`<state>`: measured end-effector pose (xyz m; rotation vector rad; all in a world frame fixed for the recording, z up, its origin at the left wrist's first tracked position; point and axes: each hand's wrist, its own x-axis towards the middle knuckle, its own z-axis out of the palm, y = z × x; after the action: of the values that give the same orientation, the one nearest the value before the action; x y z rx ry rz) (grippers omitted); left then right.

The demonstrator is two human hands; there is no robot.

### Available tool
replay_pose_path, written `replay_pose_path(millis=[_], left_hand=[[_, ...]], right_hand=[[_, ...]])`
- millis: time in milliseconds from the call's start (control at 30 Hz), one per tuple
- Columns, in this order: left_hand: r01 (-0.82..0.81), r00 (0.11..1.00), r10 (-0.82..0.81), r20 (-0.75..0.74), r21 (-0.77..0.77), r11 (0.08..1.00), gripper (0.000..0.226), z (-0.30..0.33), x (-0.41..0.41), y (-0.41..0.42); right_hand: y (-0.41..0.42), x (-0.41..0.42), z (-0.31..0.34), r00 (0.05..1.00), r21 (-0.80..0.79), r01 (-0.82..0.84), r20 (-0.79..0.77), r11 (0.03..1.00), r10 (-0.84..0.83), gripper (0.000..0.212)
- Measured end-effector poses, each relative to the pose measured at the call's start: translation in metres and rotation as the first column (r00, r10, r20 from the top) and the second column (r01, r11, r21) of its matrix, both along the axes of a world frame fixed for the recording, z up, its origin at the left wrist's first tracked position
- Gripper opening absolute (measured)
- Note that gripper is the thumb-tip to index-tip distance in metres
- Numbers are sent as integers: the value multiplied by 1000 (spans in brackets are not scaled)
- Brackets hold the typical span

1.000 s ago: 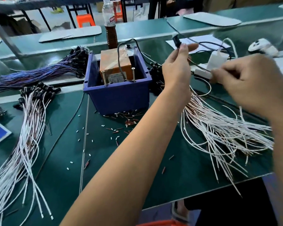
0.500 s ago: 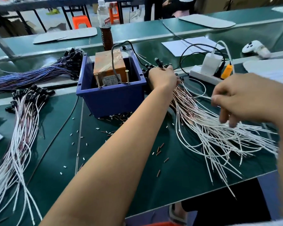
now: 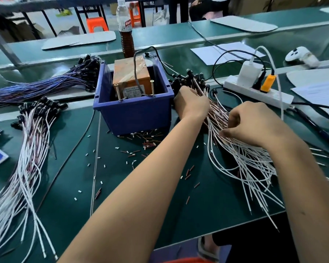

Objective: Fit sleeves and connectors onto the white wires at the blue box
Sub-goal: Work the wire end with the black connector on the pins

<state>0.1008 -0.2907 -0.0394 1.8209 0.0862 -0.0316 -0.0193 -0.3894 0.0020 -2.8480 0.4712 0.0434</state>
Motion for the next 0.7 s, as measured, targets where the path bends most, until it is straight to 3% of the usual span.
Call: replay_pose_path(millis=[100,167,233,300,400,467,567,700], left_hand=[[82,997,-81,-15,71,994,11,4,-13,12],[253,963,-245,-114,58,966,9,7,-27,29],[485,847,-471,-246,-5,874,9,11,-42,51],[665,716,-621,-318,41,746,8,15,-53,81],[761,641,-676,-363,180,623,13,24,-59,128],[746,663,-652,-368,254,616,12,30,-59,161],[610,791,-511,-336,375,698,16,34,-57,209],[181,982,-117,-147,581,793,20,28,-46,266]], right_hand=[[2,2,1,994,38,3,110,999,-8,28],[8,4,4,978,66,-22,209,998,8,27],[17,6,7,958,107,-63,287,992,30,27],[31,9,7,945,150,-118,321,982,64,25],[60,16,4,939,157,-197,314,968,140,24],[85,20,1,933,155,-264,291,952,211,26],[132,25,-3,911,169,-377,248,911,331,29],[201,31,-13,861,209,-507,175,836,478,24]])
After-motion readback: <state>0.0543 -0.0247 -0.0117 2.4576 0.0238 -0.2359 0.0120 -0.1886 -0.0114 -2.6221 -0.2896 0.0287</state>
